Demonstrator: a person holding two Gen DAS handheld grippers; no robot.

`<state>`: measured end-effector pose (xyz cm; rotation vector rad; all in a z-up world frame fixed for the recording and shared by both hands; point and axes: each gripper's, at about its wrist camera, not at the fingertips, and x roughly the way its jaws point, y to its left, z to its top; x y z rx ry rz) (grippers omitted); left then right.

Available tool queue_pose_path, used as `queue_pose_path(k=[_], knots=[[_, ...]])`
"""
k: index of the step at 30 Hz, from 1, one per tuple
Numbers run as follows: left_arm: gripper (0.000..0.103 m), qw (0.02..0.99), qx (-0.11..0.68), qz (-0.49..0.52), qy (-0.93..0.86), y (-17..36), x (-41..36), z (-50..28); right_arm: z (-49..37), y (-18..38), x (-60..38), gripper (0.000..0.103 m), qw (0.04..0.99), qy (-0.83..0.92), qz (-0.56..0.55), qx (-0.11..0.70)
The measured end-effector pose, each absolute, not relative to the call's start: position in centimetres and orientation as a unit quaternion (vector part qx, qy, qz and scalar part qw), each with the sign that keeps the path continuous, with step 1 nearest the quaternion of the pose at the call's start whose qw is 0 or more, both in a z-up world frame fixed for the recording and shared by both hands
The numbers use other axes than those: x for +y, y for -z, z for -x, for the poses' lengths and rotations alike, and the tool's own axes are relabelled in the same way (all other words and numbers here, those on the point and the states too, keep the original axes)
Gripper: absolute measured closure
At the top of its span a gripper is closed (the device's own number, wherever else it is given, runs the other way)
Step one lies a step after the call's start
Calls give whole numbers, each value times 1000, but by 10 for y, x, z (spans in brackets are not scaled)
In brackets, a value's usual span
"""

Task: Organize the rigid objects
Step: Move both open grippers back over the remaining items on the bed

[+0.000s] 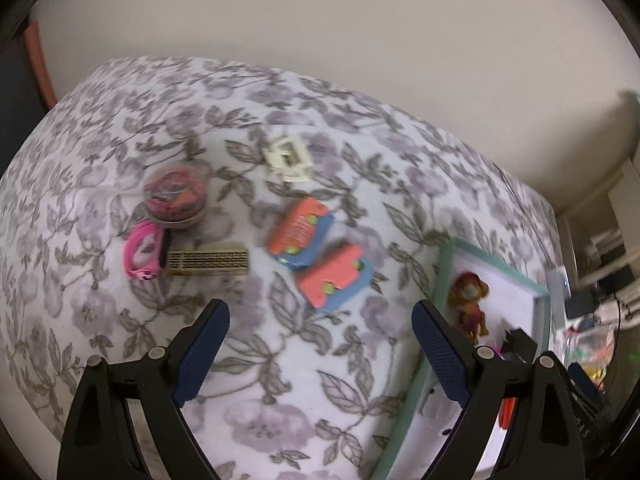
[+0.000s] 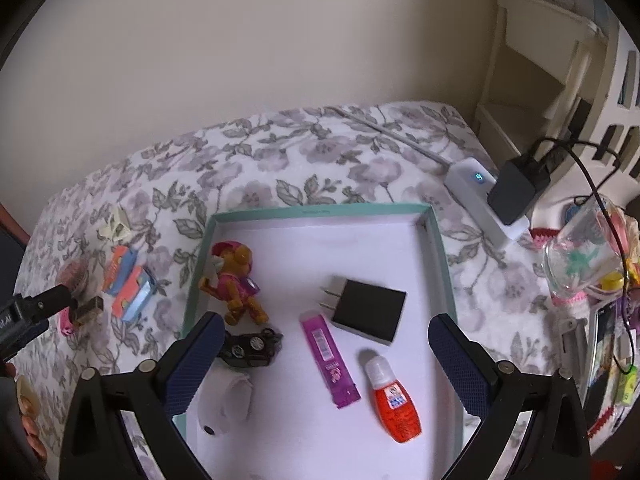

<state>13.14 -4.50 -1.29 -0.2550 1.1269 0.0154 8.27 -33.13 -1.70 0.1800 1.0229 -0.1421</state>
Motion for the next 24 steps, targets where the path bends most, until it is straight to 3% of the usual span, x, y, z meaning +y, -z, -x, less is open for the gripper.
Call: queue_pose_path(k=[14,24], knots=[[10,835,508,177,-116,5,67,-133,-94,-22,-252,0,910,-26,-95,403],[10,816,508,212,-174,17,129,-134,-110,-10,-185,0,900,-92,-58,422]])
